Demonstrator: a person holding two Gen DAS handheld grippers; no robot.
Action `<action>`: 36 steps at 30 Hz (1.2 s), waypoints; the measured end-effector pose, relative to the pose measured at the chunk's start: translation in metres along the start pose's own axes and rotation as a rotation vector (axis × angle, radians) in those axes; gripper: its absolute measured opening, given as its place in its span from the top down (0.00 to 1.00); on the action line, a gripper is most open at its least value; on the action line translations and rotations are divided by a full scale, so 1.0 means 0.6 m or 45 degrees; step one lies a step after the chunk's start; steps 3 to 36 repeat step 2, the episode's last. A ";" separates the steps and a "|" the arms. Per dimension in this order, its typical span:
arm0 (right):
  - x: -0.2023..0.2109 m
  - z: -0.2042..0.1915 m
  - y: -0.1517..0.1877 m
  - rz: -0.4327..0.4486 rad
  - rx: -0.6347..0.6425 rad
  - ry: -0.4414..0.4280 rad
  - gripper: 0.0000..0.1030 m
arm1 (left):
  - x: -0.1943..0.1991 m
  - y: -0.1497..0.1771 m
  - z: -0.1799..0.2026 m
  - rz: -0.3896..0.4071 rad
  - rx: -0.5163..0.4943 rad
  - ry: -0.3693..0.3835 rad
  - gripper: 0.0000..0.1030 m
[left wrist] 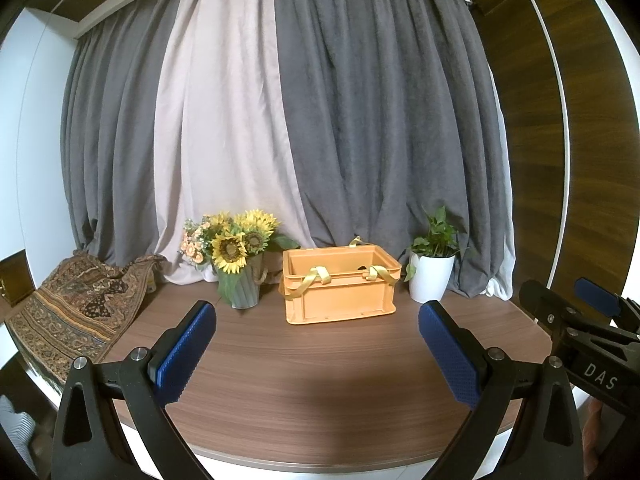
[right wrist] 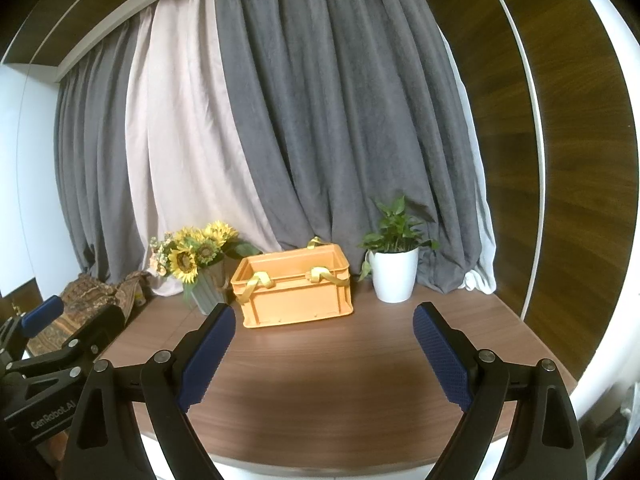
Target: Organize soft objects
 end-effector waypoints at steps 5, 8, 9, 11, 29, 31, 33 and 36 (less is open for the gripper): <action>0.001 0.002 0.000 0.000 -0.003 0.001 0.11 | 0.000 0.000 0.000 -0.002 -0.001 0.000 0.00; 0.001 0.002 0.000 0.000 -0.003 0.001 0.11 | 0.000 0.000 0.000 -0.002 -0.001 0.000 0.00; 0.001 0.002 0.000 0.000 -0.003 0.001 0.11 | 0.000 0.000 0.000 -0.002 -0.001 0.000 0.00; 0.001 0.002 0.000 0.000 -0.003 0.001 0.11 | 0.000 0.000 0.000 -0.002 -0.001 0.000 0.00; 0.001 0.002 0.000 0.000 -0.003 0.001 0.11 | 0.000 0.000 0.000 -0.002 -0.001 0.000 0.00; 0.001 0.002 0.000 0.000 -0.003 0.001 0.11 | 0.000 0.000 0.000 -0.002 -0.001 0.000 0.00; 0.001 0.002 0.000 0.000 -0.003 0.001 0.11 | 0.000 0.000 0.000 -0.002 -0.001 0.000 0.00; 0.001 0.002 0.000 0.000 -0.003 0.001 0.11 | 0.000 0.000 0.000 -0.002 -0.001 0.000 0.00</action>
Point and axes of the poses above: each gripper's, at about its wrist camera, not at the fingertips, and x roughly against the way its jaws point, z to its right, y to its underside, the point moved 3 cm from there along -x, roughly the way its jaws point, and after that the axes turned 7 degrees about x, right-handed, at the moved point
